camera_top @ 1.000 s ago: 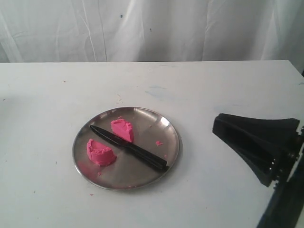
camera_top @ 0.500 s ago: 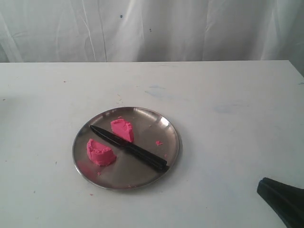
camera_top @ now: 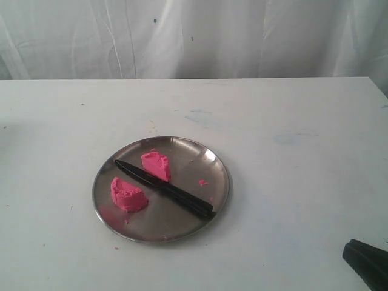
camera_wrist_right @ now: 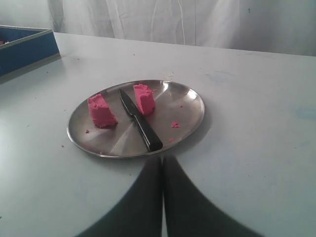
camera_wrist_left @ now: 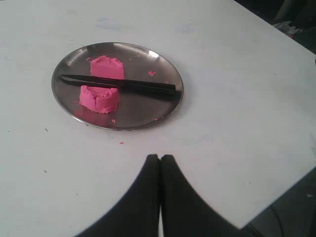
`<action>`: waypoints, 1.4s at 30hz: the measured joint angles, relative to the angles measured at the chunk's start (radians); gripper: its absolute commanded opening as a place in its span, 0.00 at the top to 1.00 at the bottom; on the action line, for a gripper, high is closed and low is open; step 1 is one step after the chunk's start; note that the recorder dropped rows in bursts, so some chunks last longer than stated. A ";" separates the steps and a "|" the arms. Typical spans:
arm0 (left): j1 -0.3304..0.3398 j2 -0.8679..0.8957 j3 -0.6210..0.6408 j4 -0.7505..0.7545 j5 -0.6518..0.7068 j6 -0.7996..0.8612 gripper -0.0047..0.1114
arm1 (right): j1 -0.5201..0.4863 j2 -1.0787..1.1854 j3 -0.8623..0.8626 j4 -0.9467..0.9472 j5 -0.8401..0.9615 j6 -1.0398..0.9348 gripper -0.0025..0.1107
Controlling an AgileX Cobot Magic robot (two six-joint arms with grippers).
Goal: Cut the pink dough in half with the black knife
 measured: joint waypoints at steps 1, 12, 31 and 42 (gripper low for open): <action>0.000 0.000 0.000 0.000 0.000 0.000 0.96 | 0.000 0.000 0.000 0.000 0.000 -0.002 0.98; 0.000 0.000 0.000 0.000 0.000 0.000 0.96 | 0.000 0.000 0.000 0.002 0.004 -0.002 0.98; 0.000 0.000 0.065 0.204 -0.624 0.002 0.96 | 0.000 -0.004 0.000 0.007 0.007 -0.002 0.98; 0.000 0.002 0.376 0.291 -0.760 -0.051 0.96 | 0.000 -0.004 0.000 0.007 0.007 -0.002 0.98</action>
